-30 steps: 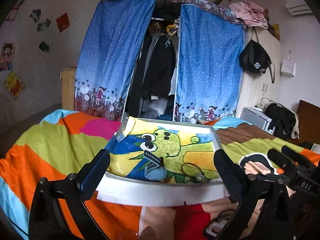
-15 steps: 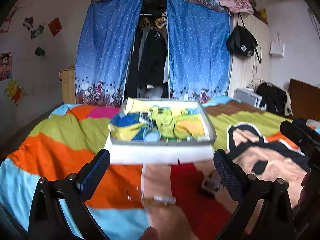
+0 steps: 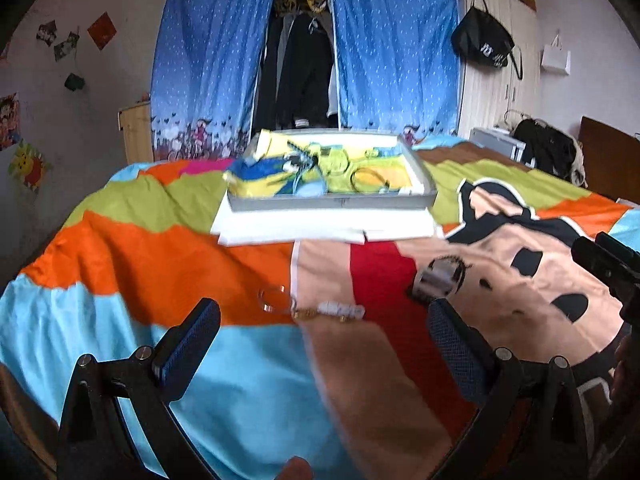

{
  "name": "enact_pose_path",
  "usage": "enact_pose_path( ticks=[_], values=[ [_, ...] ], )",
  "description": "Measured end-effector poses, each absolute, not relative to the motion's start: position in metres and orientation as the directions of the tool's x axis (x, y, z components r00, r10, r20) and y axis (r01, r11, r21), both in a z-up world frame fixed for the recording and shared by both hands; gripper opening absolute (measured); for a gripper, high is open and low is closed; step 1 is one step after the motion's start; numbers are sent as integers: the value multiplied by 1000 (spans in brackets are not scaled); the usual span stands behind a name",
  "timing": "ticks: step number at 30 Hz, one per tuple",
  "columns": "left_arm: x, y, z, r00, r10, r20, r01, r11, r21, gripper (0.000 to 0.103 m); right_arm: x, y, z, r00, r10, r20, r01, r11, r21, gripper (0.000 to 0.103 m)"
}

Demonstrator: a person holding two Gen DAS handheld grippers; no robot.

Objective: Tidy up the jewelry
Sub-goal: 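Move both tools back over the remaining jewelry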

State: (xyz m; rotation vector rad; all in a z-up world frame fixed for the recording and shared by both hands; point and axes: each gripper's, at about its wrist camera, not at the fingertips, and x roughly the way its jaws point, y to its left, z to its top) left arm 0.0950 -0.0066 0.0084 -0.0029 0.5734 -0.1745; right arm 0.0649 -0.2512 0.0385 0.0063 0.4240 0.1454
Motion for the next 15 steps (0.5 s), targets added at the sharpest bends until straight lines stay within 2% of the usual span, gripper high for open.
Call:
enact_pose_path(
  ticks=[15],
  values=[
    [94,0,-27,766,-113,-632,139,990,-8,102,75,-264,-4,841,141,-522,-121,990,72,103]
  ],
)
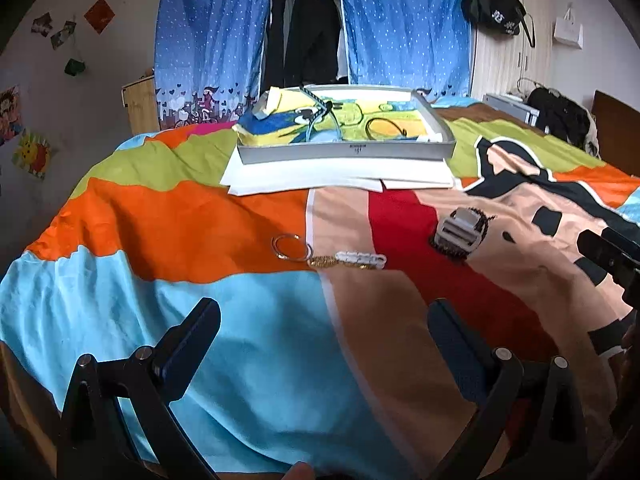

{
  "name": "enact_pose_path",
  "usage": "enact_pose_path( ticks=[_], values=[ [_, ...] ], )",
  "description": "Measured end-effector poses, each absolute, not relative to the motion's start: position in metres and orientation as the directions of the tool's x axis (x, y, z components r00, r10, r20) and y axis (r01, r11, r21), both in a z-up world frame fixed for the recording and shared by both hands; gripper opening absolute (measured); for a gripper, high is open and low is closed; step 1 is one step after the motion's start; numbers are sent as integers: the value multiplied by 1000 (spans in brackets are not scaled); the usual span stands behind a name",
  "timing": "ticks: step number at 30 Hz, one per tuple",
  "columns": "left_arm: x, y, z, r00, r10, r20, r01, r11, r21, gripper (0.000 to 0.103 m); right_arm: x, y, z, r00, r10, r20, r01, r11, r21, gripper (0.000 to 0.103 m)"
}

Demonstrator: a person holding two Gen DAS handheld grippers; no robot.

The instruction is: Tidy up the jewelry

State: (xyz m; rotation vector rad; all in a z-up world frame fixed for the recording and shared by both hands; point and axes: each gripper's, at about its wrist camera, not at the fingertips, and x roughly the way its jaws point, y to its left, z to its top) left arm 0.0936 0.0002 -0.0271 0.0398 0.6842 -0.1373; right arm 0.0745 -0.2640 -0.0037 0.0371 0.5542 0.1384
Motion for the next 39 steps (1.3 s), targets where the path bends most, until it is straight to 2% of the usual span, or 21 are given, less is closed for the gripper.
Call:
enact_pose_path(
  ticks=[10,26,29,31,34,35,37,39],
  values=[
    [108,3,-46,725,-120,-679,155,988,-8,102,93,-269,-28,784,158,-600,-126,987,95,103],
    [179,-11,-60,647,-261,-717,297,952,-77,101,171,-277,-40,699,314,-643,-344,935,83,103],
    [194,-13,-62,632,-295,-716,333,938,-93,101,188,-274,-40,677,354,-646,-382,918,103,93],
    [204,-14,-62,620,-319,-717,358,928,-103,100,197,-272,-41,664,371,-649,-401,910,110,82],
    [219,-19,-64,603,-335,-724,397,913,-92,93,212,-266,-45,639,401,-656,-429,894,129,69],
    [223,-21,-65,593,-340,-730,411,907,-88,90,215,-264,-47,634,406,-658,-436,891,129,66],
    [232,-26,-71,566,-354,-745,443,892,-87,82,221,-260,-50,618,423,-663,-459,878,132,54],
    [242,-29,-78,533,-356,-767,471,878,-81,67,226,-255,-51,607,433,-666,-481,868,126,47]
  ],
)
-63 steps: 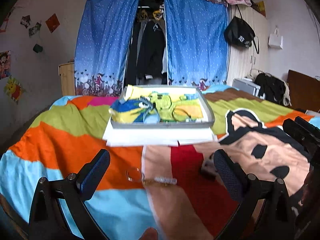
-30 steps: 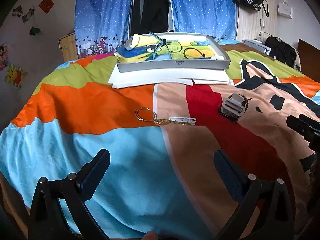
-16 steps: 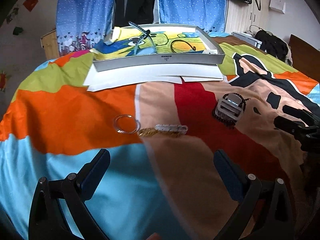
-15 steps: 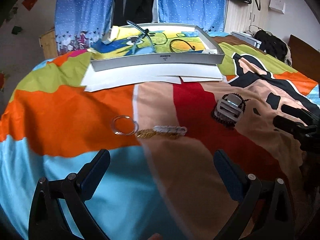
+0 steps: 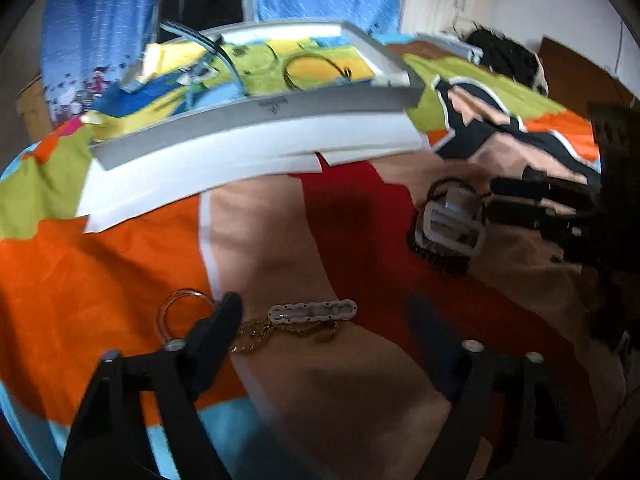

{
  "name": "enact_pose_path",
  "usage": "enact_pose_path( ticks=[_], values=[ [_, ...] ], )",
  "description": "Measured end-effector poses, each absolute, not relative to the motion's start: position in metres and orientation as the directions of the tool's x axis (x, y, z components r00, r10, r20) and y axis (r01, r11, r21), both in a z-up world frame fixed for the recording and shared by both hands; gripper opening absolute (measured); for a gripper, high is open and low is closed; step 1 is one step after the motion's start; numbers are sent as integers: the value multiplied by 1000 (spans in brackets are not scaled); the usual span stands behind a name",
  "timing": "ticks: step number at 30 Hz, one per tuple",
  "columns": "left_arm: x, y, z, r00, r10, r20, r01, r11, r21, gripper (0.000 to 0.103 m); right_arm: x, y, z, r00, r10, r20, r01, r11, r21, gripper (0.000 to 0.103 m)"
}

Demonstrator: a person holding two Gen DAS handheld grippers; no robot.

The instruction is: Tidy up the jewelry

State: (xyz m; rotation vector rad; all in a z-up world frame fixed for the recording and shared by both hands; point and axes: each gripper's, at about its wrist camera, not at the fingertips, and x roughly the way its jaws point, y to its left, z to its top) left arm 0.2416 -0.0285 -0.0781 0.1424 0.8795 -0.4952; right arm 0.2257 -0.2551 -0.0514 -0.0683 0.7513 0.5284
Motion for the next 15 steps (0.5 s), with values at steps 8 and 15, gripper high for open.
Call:
enact_pose_path(
  ticks=[8,15],
  values=[
    [266,-38,-97,398,-380,-835,590,803,-84,61,240,-250,-57,571,459,-680,-524,842,129,43],
    [278,-38,-110,389,-320,-864,556,830,-57,53,244,-245,-63,552,458,-697,-540,833,120,36]
  ],
)
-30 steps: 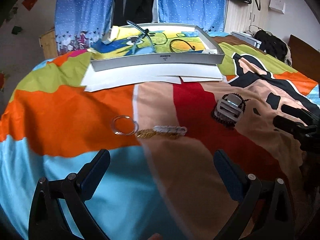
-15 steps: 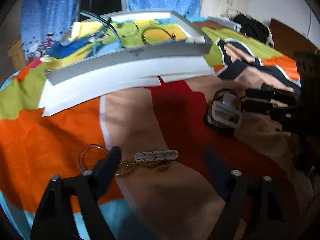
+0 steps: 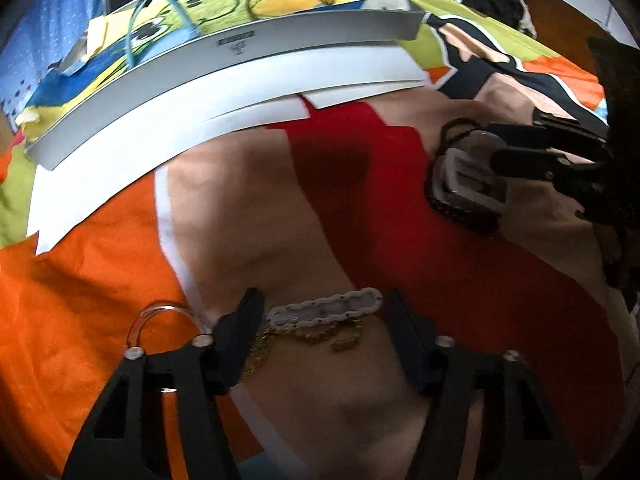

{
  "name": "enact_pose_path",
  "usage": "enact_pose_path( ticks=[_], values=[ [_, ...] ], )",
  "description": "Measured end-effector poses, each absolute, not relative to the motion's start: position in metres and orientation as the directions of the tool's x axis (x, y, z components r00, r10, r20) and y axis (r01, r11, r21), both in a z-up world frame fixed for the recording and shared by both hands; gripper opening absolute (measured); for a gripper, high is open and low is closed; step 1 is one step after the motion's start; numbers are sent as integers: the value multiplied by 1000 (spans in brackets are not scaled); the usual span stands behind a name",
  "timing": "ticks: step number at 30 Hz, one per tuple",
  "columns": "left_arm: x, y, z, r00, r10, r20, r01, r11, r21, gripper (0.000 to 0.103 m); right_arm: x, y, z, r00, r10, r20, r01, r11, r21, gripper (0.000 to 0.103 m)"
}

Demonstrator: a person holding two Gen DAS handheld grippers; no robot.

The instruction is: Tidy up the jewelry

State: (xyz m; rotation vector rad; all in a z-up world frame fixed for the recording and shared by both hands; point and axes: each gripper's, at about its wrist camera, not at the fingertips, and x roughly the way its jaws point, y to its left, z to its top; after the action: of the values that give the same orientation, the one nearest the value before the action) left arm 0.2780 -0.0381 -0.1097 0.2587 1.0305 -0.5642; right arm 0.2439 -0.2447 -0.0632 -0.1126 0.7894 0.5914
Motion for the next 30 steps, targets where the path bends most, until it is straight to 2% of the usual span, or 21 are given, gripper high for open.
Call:
enact_pose_path(
  ticks=[5,7,8,9,12,16,23,30],
  values=[
    [273,-39,-109,401,-311,-862,553,832,-44,53,246,-241,-69,548,435,-715,-535,839,100,22],
    [272,-38,-109,401,-312,-862,550,834,-46,52,245,-241,-68,555,426,-714,-527,845,94,10],
    [272,-39,-108,402,-312,-861,546,836,-48,52,244,-242,-68,560,420,-714,-521,849,91,10],
    [270,-37,-107,404,-320,-857,543,838,-57,32,244,-242,-67,560,422,-713,-519,850,95,10],
    [267,-36,-99,420,-331,-845,534,843,-65,23,241,-241,-66,561,428,-709,-519,849,102,10],
    [263,-37,-98,426,-324,-845,534,843,-54,23,235,-237,-65,568,416,-710,-522,849,80,8],
    [252,-31,-79,501,-311,-808,495,868,-27,6,227,-235,-57,587,422,-691,-513,854,85,5],
    [242,-3,-65,558,-267,-786,405,914,-22,0,218,-227,-42,603,456,-655,-524,845,105,5]
  ],
)
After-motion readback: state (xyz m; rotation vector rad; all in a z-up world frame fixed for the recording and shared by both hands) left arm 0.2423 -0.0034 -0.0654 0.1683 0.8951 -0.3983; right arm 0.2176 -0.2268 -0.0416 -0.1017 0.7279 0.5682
